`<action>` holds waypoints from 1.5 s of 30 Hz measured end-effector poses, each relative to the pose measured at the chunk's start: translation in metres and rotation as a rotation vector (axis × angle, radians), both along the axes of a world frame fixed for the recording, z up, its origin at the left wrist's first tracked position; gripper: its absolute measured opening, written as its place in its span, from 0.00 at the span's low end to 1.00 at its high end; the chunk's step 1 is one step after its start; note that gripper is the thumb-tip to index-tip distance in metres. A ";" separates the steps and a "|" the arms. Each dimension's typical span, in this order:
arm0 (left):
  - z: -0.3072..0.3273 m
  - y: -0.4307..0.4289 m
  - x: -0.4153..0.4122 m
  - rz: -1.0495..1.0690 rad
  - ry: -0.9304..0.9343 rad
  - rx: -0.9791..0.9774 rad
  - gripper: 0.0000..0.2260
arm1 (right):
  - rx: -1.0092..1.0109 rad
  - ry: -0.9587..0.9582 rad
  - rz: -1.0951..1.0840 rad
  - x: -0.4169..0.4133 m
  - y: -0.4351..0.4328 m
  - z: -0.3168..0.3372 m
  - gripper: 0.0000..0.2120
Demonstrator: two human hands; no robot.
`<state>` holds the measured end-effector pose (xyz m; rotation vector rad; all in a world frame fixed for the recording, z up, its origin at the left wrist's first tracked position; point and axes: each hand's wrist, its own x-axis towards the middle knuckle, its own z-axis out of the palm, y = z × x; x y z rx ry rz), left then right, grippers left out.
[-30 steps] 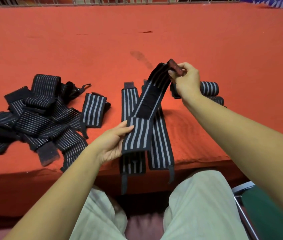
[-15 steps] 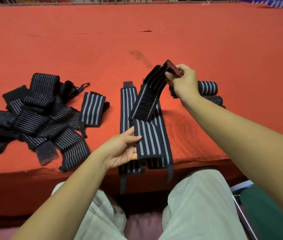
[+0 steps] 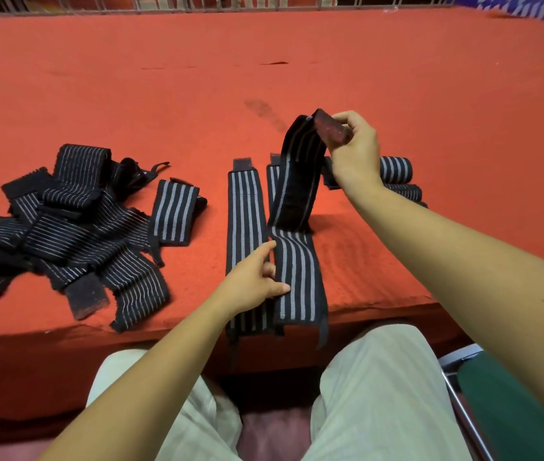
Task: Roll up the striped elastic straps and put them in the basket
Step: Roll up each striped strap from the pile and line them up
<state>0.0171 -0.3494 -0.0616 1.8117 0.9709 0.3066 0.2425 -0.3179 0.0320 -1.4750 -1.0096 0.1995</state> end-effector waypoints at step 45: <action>-0.061 0.094 0.041 -0.274 0.150 0.941 0.33 | -0.660 -0.030 -0.131 0.040 0.206 -0.115 0.09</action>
